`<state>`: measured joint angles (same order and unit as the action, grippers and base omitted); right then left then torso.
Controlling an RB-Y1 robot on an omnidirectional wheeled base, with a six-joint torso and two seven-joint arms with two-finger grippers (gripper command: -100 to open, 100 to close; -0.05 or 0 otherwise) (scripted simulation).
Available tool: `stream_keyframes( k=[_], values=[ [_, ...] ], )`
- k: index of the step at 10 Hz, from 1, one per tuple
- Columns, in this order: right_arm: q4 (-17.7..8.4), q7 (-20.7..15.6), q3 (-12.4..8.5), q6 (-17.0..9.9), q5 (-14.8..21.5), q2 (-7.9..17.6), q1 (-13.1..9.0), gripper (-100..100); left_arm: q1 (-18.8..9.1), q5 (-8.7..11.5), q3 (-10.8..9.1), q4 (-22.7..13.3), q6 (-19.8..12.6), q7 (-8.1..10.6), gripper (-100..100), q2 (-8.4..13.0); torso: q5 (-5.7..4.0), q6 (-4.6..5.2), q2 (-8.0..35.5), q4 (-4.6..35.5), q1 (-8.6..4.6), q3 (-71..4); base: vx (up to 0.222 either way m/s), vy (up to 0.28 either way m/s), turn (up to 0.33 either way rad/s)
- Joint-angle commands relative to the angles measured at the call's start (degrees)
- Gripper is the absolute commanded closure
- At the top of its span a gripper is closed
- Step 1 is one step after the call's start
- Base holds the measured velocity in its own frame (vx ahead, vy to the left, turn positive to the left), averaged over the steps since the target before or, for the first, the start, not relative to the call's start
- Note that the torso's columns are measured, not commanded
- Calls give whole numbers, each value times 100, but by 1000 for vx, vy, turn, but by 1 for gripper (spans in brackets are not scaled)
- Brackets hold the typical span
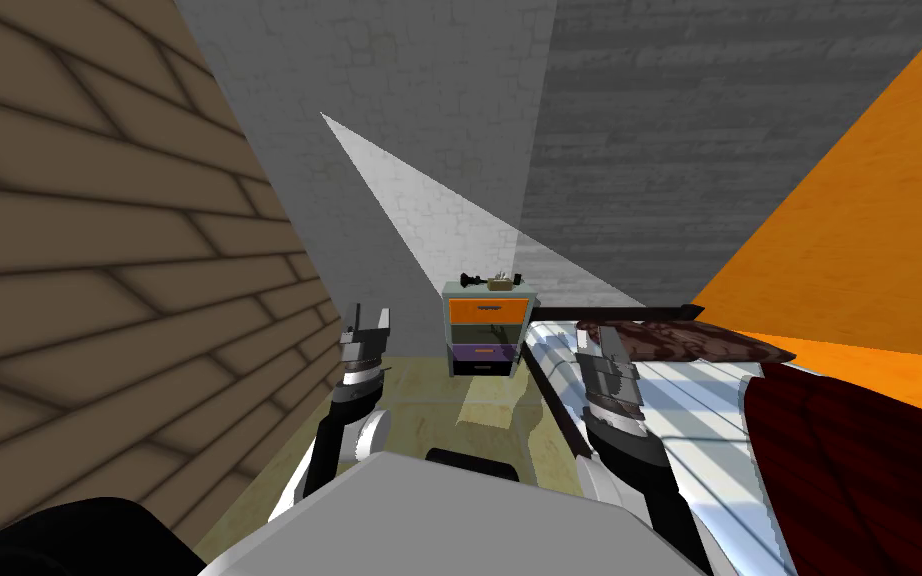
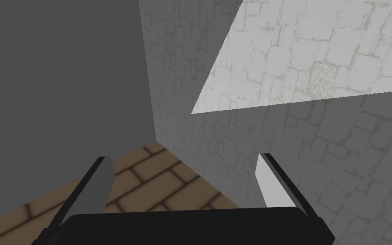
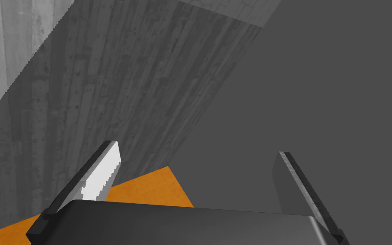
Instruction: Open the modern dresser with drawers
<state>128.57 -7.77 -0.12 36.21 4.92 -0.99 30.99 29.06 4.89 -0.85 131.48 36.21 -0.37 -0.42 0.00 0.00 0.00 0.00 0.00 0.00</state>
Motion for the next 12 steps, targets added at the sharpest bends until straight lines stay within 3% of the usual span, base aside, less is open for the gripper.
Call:
stream_keyframes(
  k=[1, 9, 10, 12],
  values=[
    [0, 0, 0, 0, 0, 0, 0, 0, 0, 0, 0, 0, 0, 0, 0, 0, 0, 0, 232, 235, 0, -467, 0, 0, 0],
    [2, 0, 0, 1, 0, 0, 0, 0, 0, 0, 0, 2, 0, 0, 0, 0, 0, 0, 3539, 3537, 0, -7073, 0, 0, 0],
    [-47, -83, -23, 2, 19, 225, -14, -100, 0, 0, 0, 2, 1, 0, 0, 0, 0, 0, 3962, 3960, 0, -7919, 15, 17, 4],
    [-153, -274, -75, 8, 63, 538, -45, -100, 1, 0, 0, -1, 0, 0, 0, 0, 2, 0, 4201, 4203, 6, -8430, 33, 37, 4]
  ],
)
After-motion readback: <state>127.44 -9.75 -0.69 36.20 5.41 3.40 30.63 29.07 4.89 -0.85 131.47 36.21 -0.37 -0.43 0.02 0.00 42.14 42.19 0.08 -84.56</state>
